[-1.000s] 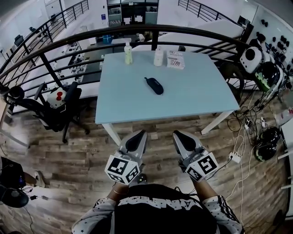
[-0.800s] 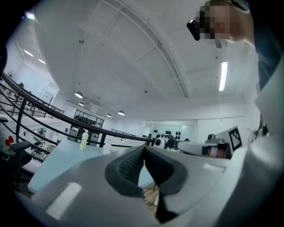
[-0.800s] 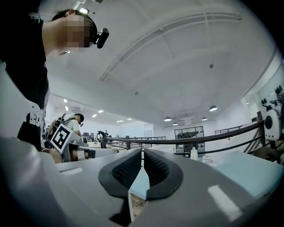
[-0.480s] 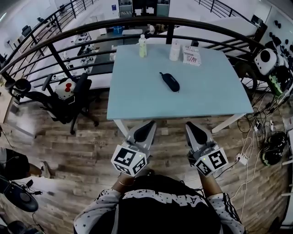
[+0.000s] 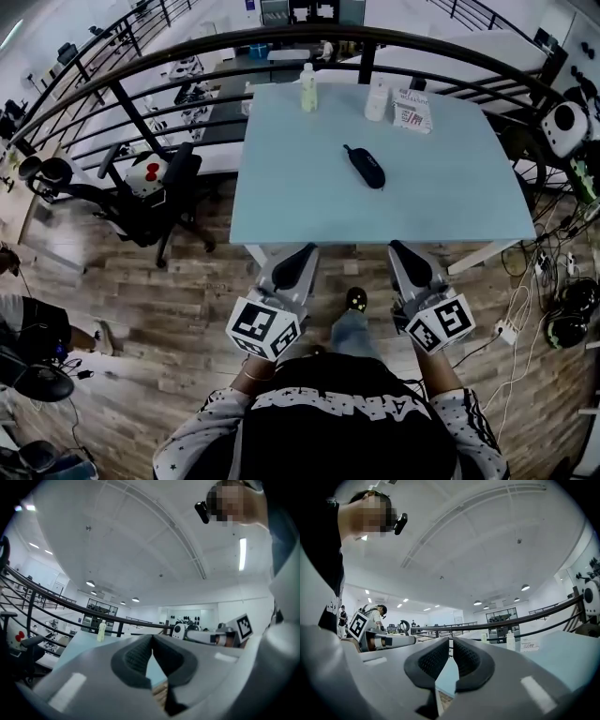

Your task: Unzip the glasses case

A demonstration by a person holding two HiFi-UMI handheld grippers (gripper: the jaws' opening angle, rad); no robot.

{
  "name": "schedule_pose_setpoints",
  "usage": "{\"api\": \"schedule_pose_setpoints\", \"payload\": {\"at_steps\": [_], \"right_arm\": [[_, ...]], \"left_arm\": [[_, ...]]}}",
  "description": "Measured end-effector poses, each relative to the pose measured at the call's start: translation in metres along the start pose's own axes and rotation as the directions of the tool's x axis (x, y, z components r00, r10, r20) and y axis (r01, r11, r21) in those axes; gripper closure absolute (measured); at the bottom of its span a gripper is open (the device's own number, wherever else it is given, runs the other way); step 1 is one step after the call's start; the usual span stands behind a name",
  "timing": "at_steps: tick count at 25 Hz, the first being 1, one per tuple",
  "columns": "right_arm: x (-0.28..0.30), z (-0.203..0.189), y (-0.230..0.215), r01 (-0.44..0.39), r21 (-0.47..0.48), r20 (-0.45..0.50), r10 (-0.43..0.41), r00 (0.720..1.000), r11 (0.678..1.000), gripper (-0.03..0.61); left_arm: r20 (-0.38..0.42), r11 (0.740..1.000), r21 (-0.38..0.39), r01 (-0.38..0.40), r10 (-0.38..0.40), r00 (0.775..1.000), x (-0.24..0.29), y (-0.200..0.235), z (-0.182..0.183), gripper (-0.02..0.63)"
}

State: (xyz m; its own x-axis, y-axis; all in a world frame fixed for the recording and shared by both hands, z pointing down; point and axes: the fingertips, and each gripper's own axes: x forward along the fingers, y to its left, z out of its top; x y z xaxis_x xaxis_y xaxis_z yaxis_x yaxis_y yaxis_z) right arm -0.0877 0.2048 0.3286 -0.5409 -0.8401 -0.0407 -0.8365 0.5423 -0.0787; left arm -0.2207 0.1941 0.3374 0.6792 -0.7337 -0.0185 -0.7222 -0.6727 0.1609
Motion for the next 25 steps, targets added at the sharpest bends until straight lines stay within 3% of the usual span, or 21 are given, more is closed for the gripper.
{"api": "schedule_pose_setpoints", "payload": {"at_steps": [15, 25], "right_arm": [[0.093, -0.014, -0.084, -0.106, 0.036, -0.011, 0.107, 0.994, 0.994, 0.554], [0.143, -0.041, -0.170, -0.116, 0.106, -0.049, 0.121, 0.991, 0.988, 0.534]], "left_arm": [[-0.035, 0.986, 0.032, -0.166, 0.168, 0.985, 0.077, 0.067, 0.002, 0.614], [-0.094, 0.979, 0.028, -0.200, 0.201, 0.975, 0.160, 0.094, -0.017, 0.614]]}}
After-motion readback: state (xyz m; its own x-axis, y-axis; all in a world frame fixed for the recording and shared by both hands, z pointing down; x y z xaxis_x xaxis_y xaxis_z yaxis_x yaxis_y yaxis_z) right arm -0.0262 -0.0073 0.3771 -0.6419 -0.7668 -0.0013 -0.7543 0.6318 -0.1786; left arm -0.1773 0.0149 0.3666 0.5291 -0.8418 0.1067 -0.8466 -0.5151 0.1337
